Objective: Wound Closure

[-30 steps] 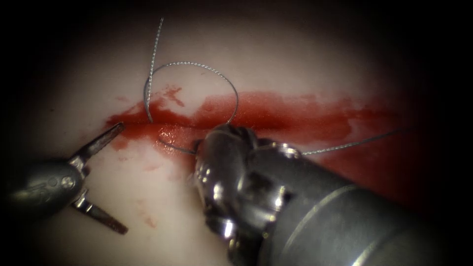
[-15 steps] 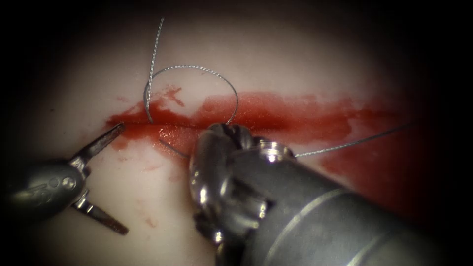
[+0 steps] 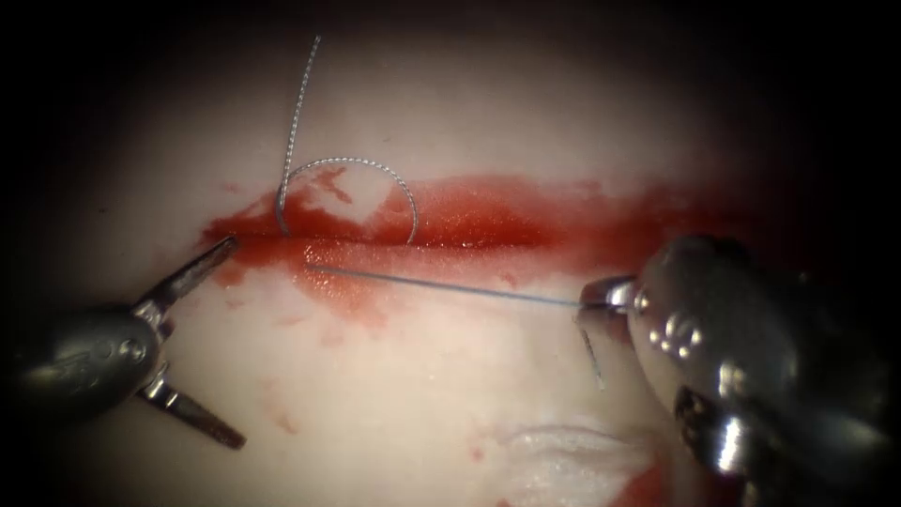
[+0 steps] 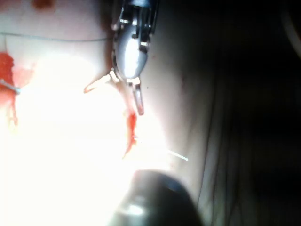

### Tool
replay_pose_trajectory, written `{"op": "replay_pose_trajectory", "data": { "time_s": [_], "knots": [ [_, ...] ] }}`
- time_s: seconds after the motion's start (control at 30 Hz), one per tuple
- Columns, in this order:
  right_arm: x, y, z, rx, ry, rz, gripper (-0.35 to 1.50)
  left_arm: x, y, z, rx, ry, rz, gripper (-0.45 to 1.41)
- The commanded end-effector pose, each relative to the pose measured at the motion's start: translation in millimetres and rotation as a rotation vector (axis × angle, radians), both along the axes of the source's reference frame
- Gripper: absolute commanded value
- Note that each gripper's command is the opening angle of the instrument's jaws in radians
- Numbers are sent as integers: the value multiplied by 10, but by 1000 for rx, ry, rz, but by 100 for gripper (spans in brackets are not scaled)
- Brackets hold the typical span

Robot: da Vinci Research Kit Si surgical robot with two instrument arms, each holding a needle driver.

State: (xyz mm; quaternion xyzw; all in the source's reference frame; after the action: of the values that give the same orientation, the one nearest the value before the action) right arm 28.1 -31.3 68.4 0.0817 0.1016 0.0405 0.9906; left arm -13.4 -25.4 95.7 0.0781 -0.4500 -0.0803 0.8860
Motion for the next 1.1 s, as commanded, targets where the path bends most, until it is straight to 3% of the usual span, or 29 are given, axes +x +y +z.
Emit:
{"op": "replay_pose_trajectory", "data": {
  "time_s": [0.03,0.3,0.5,0.8,1.1],
  "knots": [
    [-23,11,3,-12,-11,21,-35,-6,11,-2,-6,-3,-2,104],
    [-127,21,-1,-33,-41,95,-35,-6,11,-2,-6,-3,-3,104],
    [-174,23,-5,-35,-82,120,-35,-6,10,-2,-6,-2,-3,104],
    [-210,20,-10,-39,-113,144,-35,-6,10,-2,-6,-3,-3,104],
    [-219,20,-13,-37,-114,153,-35,-6,10,-2,-6,-2,-3,104]
  ]
}}
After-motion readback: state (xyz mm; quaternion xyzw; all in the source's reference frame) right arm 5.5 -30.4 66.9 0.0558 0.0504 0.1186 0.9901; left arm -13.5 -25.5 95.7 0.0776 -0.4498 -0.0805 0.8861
